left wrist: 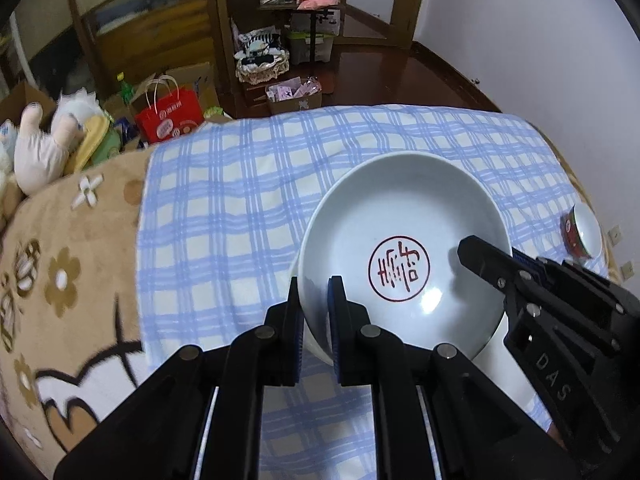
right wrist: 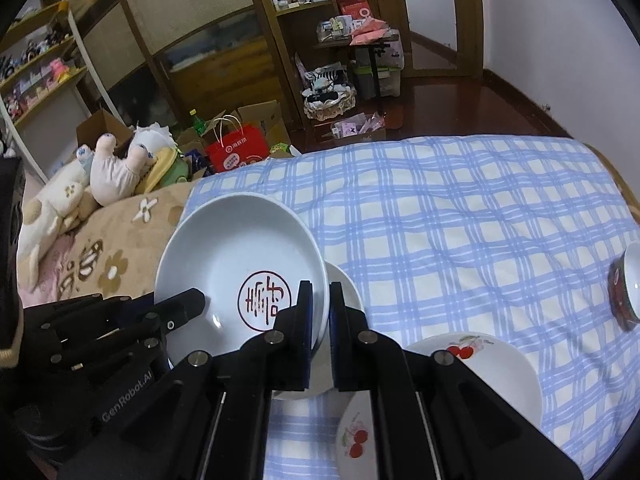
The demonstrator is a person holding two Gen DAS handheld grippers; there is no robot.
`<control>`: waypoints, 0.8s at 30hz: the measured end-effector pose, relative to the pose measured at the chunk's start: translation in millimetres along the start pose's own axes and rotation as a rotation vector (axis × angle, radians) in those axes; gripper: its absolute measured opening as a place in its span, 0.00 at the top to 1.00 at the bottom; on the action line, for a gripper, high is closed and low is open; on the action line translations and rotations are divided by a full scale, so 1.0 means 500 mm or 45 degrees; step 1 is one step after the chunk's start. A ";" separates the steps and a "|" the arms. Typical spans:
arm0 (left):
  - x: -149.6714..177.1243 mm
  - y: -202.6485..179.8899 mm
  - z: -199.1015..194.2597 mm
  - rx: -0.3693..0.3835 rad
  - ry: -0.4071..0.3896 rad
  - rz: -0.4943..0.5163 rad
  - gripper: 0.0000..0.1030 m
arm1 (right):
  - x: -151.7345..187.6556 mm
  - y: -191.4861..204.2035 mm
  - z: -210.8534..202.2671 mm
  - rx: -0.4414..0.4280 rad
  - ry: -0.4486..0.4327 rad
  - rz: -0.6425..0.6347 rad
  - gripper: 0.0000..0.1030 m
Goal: Organize plates and bowls
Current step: 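Lift the small bowl and carry it over the large white bowl with both grippers, then lower the small bowl into the large white bowl with both grippers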
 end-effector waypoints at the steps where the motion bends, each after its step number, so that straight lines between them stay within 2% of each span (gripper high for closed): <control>1: 0.005 0.001 0.008 0.015 0.008 -0.004 0.89 | 0.004 -0.001 0.003 0.007 0.000 -0.006 0.92; 14: 0.039 0.013 0.036 -0.046 -0.055 -0.040 0.89 | 0.030 0.000 0.041 -0.033 0.004 0.018 0.92; 19: 0.042 0.026 0.051 0.017 -0.060 -0.085 0.89 | 0.031 0.007 0.044 0.003 -0.014 -0.017 0.92; 24: 0.041 0.034 0.063 0.025 -0.072 -0.104 0.90 | 0.033 0.002 0.052 -0.003 -0.019 -0.005 0.92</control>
Point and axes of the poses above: each gripper's, at about its wrist camera, not at the fingertips, and z roughly the way its jaws point, y to its left, x to its underside, the point moved 3 cm from there along z, roughly the way its jaws point
